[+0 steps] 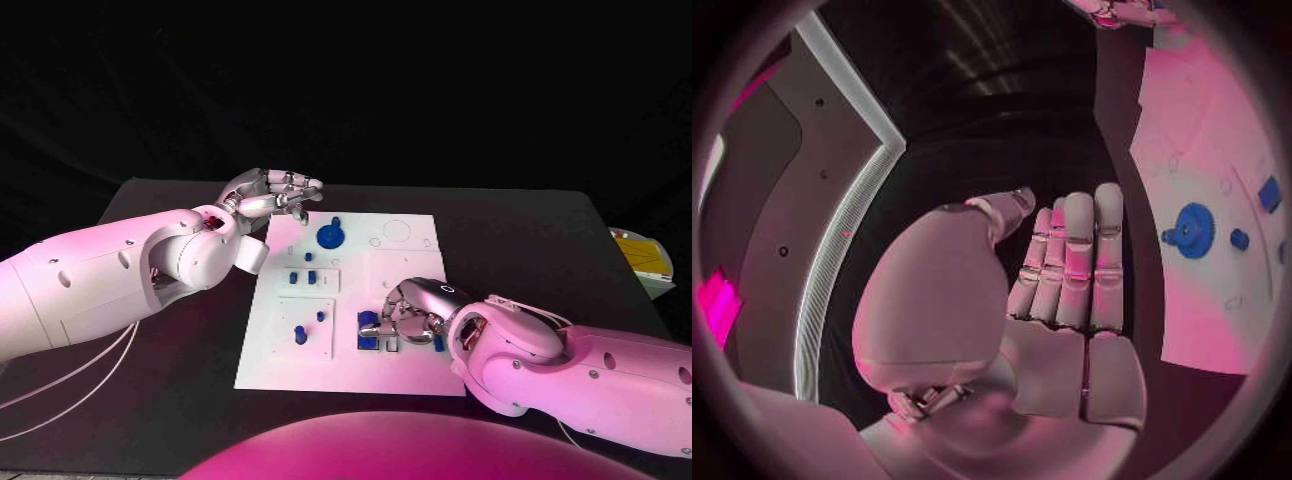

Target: Assemble the parts on the task board

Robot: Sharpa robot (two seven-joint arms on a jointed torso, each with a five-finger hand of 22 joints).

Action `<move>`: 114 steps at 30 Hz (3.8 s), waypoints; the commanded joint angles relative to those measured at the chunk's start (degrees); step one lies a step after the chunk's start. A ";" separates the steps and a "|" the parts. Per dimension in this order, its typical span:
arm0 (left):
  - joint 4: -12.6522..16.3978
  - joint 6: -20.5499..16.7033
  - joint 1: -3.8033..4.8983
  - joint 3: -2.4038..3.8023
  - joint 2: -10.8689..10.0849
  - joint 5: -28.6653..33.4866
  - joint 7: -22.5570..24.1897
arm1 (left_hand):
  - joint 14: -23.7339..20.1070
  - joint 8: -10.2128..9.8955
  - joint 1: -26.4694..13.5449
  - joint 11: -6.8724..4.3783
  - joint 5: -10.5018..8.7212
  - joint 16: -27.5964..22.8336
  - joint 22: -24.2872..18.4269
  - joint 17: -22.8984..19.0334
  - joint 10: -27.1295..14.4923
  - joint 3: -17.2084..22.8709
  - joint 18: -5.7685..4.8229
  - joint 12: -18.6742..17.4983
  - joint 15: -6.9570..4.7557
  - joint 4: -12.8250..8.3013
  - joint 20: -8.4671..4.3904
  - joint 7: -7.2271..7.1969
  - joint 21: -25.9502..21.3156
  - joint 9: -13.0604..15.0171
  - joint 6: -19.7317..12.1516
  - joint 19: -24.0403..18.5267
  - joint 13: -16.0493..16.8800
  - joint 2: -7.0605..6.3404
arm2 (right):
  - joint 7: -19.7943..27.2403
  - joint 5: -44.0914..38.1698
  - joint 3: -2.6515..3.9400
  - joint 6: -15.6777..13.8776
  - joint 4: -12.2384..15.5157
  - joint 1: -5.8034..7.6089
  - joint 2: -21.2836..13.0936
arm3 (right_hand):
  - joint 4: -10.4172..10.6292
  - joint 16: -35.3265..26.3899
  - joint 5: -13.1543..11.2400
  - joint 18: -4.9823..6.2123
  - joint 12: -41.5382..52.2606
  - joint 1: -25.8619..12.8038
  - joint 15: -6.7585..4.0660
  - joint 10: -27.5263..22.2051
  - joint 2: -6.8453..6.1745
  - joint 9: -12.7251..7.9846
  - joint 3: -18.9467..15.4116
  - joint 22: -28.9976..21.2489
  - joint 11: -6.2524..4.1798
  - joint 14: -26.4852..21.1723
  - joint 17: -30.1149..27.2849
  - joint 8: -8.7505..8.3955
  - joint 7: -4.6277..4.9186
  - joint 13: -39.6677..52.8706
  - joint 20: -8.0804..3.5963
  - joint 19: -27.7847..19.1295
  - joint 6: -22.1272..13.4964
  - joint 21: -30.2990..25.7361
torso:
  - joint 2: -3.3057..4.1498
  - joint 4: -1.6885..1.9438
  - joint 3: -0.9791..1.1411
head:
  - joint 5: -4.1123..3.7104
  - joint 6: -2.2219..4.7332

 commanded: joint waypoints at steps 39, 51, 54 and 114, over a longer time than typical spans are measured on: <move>0.08 1.07 0.02 0.03 -0.06 0.24 -0.11 | -0.36 0.36 -0.14 0.10 -0.08 -0.26 -0.10 -0.10 -0.56 -0.11 0.80 0.42 0.09 0.37 0.30 -0.10 -0.34 -0.09 -0.52 0.30 0.08 0.08 | 0.51 -4.26 -0.02 2.22 -0.40 -0.06 -0.42 | -0.29 0.21 3.56 -1.13 0.76 12.69 -0.62 1.46 2.82 -0.41 -3.09 8.86 -0.72 5.19 11.56 0.54 -0.58 7.69 -0.63 1.24 0.32 0.18 | -0.01 0.06 0.01 | -0.12 0.01; 0.10 0.83 0.01 0.02 -0.23 0.24 -0.08 | -0.36 0.36 -0.14 0.10 -0.08 -0.26 -0.10 -0.10 -0.56 -0.11 0.80 0.42 0.09 0.37 0.30 -0.10 -0.34 -0.09 -0.52 0.30 0.08 0.08 | 7.52 0.38 0.05 -7.74 2.30 0.59 -6.82 | -0.37 0.11 5.09 -0.90 -0.31 14.37 0.06 0.83 2.99 -1.66 -5.55 8.44 0.16 5.13 11.28 -1.74 0.51 7.03 -0.16 0.81 -1.97 -1.31 | -0.05 -0.04 -0.08 | -0.63 0.01; 0.13 0.76 0.01 0.01 -0.25 0.24 -0.03 | -0.36 0.36 -0.14 0.10 -0.08 -0.26 -0.10 -0.10 -0.56 -0.11 0.80 0.42 0.09 0.37 0.30 -0.10 -0.34 -0.09 -0.52 0.30 0.08 0.08 | 7.26 0.55 0.04 -5.82 2.29 0.92 -9.05 | -0.45 0.02 4.63 -0.86 -0.94 16.60 0.66 0.42 2.79 -2.60 -6.43 8.38 0.82 5.07 11.02 -3.52 1.31 6.64 0.31 0.69 -3.00 -1.73 | -0.09 -0.10 -0.14 | -0.94 0.01; 0.32 1.07 -0.11 -0.05 -0.62 0.17 -0.41 | -0.47 0.59 -0.13 0.13 -0.08 -0.28 -0.15 -0.13 -0.84 -0.16 0.79 0.77 0.13 0.52 0.33 -0.06 -0.43 -0.16 -0.72 0.31 0.08 0.11 | -0.09 -8.85 -0.33 1.24 -1.04 -4.12 -10.56 | -5.95 0.37 5.38 -1.28 1.77 40.87 0.59 2.04 5.21 -8.63 7.63 10.23 0.85 5.30 12.36 -10.67 1.60 9.17 0.21 1.42 2.07 0.02 | -0.10 -0.04 -0.13 | -1.85 0.01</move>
